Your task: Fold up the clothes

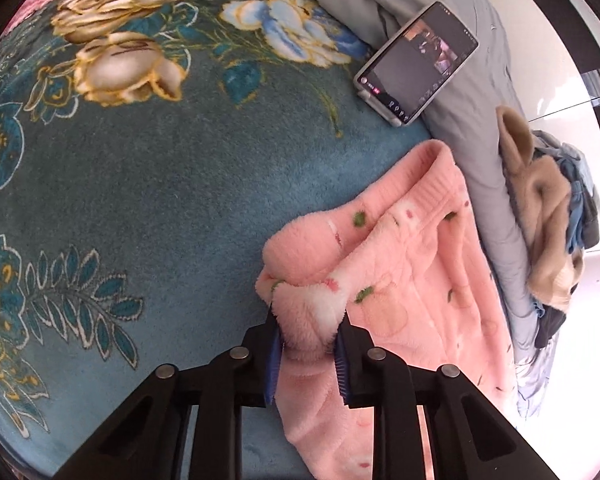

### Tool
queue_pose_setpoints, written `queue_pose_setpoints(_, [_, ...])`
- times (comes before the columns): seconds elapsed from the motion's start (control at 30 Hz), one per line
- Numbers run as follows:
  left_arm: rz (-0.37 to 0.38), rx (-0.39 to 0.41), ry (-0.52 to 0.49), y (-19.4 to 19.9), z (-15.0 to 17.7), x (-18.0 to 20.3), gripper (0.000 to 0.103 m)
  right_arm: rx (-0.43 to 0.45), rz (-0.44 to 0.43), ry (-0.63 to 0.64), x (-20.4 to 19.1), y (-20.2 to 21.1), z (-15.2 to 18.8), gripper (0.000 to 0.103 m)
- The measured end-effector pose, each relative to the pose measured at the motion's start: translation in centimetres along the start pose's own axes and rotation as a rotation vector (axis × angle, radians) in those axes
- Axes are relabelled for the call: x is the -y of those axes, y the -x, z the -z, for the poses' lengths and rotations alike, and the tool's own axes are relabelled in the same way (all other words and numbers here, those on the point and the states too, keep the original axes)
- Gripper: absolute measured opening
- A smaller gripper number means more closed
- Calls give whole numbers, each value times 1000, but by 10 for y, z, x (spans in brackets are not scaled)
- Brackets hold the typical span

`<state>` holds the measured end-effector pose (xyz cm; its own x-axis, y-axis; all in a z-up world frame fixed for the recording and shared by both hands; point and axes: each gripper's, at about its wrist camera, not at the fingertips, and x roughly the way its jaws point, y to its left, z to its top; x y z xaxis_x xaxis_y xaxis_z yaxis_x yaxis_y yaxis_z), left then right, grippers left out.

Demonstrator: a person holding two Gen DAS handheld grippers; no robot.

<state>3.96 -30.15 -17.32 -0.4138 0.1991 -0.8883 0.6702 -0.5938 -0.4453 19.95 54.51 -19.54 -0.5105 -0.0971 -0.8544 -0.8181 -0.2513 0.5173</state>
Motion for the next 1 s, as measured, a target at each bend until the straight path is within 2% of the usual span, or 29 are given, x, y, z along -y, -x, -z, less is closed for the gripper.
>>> queue_pose_setpoints(0.1, [-12, 24, -24, 7, 4, 3, 23, -2, 0, -14, 3, 5, 5, 50])
queue_pose_setpoints(0.2, [-9, 57, -7, 16, 7, 0, 22, -13, 16, -17, 6, 4, 5, 50])
queue_pose_setpoints(0.3, [-19, 90, 16, 27, 5, -13, 21, 10, 13, -29, 7, 7, 0, 50])
queue_pose_setpoints(0.4, [-28, 70, 20, 19, -6, -17, 21, 63, 50, 6, -1, 16, -11, 50])
queue_pose_setpoints(0.47, [-29, 55, 17, 13, -11, -17, 21, 91, 80, 84, -14, 21, -23, 50])
queue_pose_setpoints(0.63, [-35, 42, -8, 6, -9, -6, 27, 26, 104, 408, -70, 0, -47, 50])
queue_pose_setpoints(0.7, [-71, 47, -28, 9, -7, -1, 38, -4, 111, 501, -89, -16, -50, 50])
queue_pose_setpoints(0.77, [-118, 54, -56, 14, -6, 5, 49, -33, 110, 564, -104, -33, -54, 50])
queue_pose_setpoints(0.87, [-176, 95, -92, 30, -2, 10, 56, -83, 105, 622, -116, -55, -59, 50])
queue_pose_setpoints(0.93, [-177, 117, -87, 41, 1, 10, 58, -133, 89, 659, -122, -65, -58, 50])
queue_pose_setpoints(0.97, [-175, 125, -84, 45, 2, 11, 58, -152, 75, 687, -125, -67, -55, 48])
queue_pose_setpoints(1.0, [-173, 131, -82, 48, 3, 12, 58, -162, 67, 719, -127, -68, -51, 41])
